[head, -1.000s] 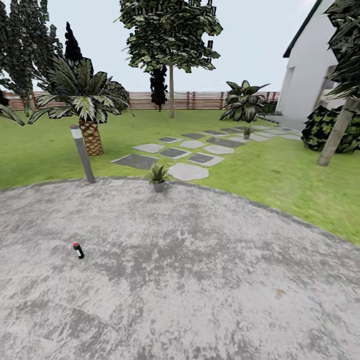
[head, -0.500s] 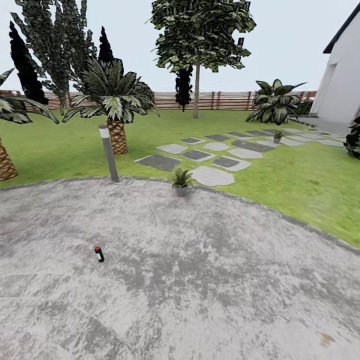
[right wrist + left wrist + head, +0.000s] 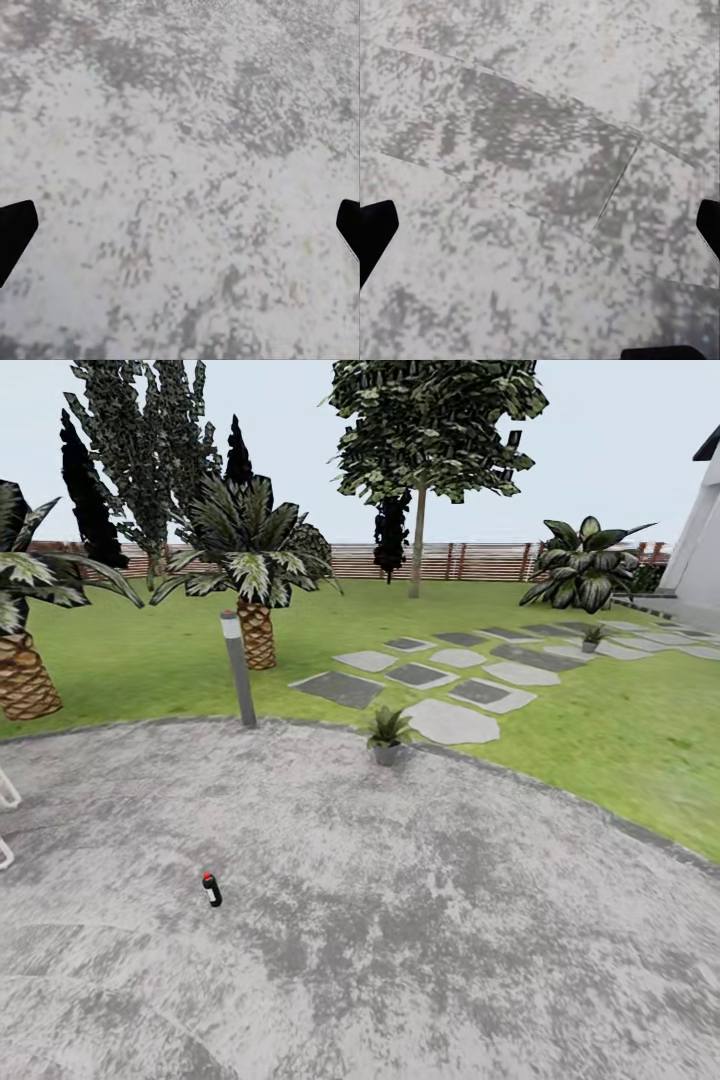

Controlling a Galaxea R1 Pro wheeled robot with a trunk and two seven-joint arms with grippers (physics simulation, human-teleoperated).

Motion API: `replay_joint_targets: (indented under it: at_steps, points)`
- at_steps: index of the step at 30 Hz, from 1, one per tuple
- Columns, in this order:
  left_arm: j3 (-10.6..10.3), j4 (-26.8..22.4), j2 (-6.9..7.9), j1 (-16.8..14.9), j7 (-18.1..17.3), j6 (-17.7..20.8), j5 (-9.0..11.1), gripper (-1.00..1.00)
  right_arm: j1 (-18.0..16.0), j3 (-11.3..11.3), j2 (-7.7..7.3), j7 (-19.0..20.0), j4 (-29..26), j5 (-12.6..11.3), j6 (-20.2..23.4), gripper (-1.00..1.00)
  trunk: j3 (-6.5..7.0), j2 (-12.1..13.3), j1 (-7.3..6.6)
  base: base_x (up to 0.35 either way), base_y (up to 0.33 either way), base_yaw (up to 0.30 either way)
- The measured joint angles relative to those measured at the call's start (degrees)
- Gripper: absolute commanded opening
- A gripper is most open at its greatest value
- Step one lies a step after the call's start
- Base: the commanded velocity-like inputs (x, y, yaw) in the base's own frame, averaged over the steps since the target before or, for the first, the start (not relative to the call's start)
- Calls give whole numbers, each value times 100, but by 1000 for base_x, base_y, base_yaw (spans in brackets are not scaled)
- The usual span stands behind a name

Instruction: Pick up the pesticide atomizer in the garden and spray insectifuge to fully cover both potted plants in the garden.

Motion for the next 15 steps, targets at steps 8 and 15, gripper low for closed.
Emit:
replay_joint_targets:
  at_steps: [8, 15]
  points:
    - [6, 7, 7, 3, 17, -51, 174, 100, -4, 0, -1, -2, -6, 0, 2, 100, 0, 0, 0, 337, 1, 0]
    - [6, 9, 12, 8, 19, -59, 193, 100, -2, 0, -1, 0, -17, -1, -1, 100, 0, 0, 0, 337, 0, 0]
